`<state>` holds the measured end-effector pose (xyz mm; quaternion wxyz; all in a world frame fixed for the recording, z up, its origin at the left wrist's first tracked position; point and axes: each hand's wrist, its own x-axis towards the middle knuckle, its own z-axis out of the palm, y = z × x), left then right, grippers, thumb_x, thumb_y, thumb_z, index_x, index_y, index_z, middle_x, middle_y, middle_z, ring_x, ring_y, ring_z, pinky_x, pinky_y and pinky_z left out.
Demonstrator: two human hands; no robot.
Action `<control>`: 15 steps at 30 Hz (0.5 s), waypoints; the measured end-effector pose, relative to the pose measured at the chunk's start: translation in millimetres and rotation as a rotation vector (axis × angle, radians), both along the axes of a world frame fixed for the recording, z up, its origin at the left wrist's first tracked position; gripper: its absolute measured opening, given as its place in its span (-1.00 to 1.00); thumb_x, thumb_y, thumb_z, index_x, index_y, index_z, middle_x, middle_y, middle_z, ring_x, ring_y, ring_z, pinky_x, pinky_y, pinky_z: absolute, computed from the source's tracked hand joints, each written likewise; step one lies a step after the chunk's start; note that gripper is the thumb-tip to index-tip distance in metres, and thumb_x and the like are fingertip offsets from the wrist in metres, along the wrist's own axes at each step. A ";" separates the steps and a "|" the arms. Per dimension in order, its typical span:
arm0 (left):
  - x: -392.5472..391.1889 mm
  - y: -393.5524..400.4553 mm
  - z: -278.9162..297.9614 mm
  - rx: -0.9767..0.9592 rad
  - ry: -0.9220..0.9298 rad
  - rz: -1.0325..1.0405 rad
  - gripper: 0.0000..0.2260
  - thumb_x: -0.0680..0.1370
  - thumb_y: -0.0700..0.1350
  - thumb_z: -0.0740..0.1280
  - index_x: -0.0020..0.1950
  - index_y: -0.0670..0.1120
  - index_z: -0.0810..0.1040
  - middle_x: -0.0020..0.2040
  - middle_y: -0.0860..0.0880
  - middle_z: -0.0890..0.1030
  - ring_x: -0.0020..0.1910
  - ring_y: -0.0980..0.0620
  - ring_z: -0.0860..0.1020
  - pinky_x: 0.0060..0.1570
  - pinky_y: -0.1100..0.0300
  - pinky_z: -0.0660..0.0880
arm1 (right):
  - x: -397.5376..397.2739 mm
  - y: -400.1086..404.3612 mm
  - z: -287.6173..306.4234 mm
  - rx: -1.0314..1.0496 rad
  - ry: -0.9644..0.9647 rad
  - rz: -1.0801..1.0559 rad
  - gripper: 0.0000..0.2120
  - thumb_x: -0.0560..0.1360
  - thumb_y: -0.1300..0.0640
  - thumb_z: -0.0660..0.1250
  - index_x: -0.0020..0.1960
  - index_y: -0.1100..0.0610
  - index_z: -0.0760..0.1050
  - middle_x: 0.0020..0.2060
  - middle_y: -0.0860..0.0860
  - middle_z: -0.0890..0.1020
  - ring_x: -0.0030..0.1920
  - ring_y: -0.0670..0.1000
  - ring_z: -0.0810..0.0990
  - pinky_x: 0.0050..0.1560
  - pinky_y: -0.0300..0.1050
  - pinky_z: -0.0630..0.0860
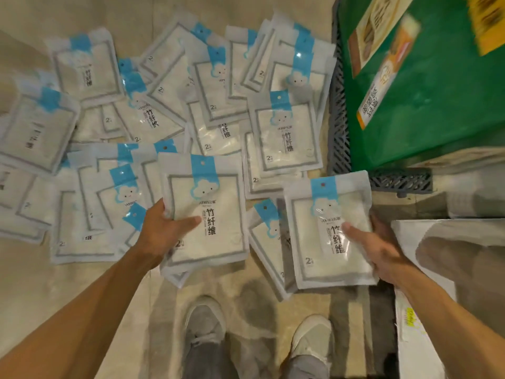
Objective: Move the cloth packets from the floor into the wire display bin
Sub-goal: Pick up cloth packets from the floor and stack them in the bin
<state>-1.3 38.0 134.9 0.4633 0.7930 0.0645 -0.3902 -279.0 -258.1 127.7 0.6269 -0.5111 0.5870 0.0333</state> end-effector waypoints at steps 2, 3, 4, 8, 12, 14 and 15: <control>4.3 0.0 33.4 -0.028 0.040 0.045 -0.64 0.41 -0.37 0.55 0.18 -0.21 0.63 -0.02 -0.10 0.76 -0.10 -0.04 0.74 -0.25 0.18 0.66 | 6.2 -2.1 31.9 0.008 -0.034 -0.066 -0.77 0.56 0.24 0.44 0.15 -0.01 0.62 -0.09 0.04 0.78 -0.16 0.07 0.77 -0.23 -0.03 0.67; 7.5 -1.2 49.5 -0.041 0.060 0.066 -0.64 0.41 -0.38 0.54 0.17 -0.21 0.63 -0.02 -0.11 0.76 -0.09 -0.06 0.74 -0.24 0.15 0.67 | 11.1 -4.0 48.4 0.012 -0.044 -0.102 -0.77 0.55 0.25 0.44 0.14 -0.01 0.63 -0.08 0.07 0.78 -0.16 0.11 0.77 -0.18 0.01 0.67; 10.8 -3.6 67.3 -0.053 0.078 0.083 -0.64 0.40 -0.38 0.54 0.16 -0.20 0.64 -0.02 -0.12 0.76 -0.08 -0.08 0.74 -0.22 0.13 0.68 | 17.2 -6.0 66.4 0.018 -0.059 -0.126 -0.75 0.54 0.26 0.43 0.16 0.01 0.62 -0.06 0.10 0.78 -0.16 0.13 0.77 -0.16 0.05 0.67; 29.7 -14.9 141.6 -0.099 0.096 0.118 -0.70 0.40 -0.42 0.52 0.09 -0.21 0.66 -0.10 -0.10 0.76 -0.14 -0.08 0.74 -0.25 0.11 0.68 | 52.2 -13.7 149.4 0.061 -0.188 -0.075 -0.66 0.56 0.32 0.39 0.30 0.10 0.55 0.06 0.17 0.75 0.01 0.24 0.75 -0.15 0.14 0.72; 58.5 -27.5 231.1 -0.161 0.057 0.149 -0.73 0.39 -0.46 0.48 0.02 -0.21 0.65 -0.21 -0.05 0.75 -0.22 -0.01 0.74 -0.35 0.17 0.64 | 90.4 -22.8 242.4 0.044 -0.302 -0.051 -0.66 0.56 0.33 0.38 0.32 0.16 0.54 0.10 0.21 0.73 0.08 0.27 0.73 -0.03 0.18 0.71; 76.0 -32.1 280.3 -0.192 0.026 0.154 -0.71 0.38 -0.45 0.50 0.04 -0.20 0.65 -0.18 -0.06 0.76 -0.19 -0.03 0.74 -0.31 0.15 0.66 | 108.6 -27.8 292.8 0.031 -0.346 -0.045 -0.67 0.56 0.32 0.38 0.32 0.17 0.54 0.11 0.22 0.73 0.05 0.25 0.74 -0.07 0.16 0.72; 83.9 -34.3 306.6 -0.207 0.007 0.151 -0.70 0.37 -0.45 0.50 0.05 -0.20 0.65 -0.16 -0.06 0.76 -0.16 -0.04 0.74 -0.29 0.14 0.67 | 116.8 -29.9 319.4 0.024 -0.369 -0.041 -0.67 0.57 0.32 0.38 0.32 0.19 0.53 0.12 0.23 0.72 0.05 0.25 0.74 -0.09 0.16 0.72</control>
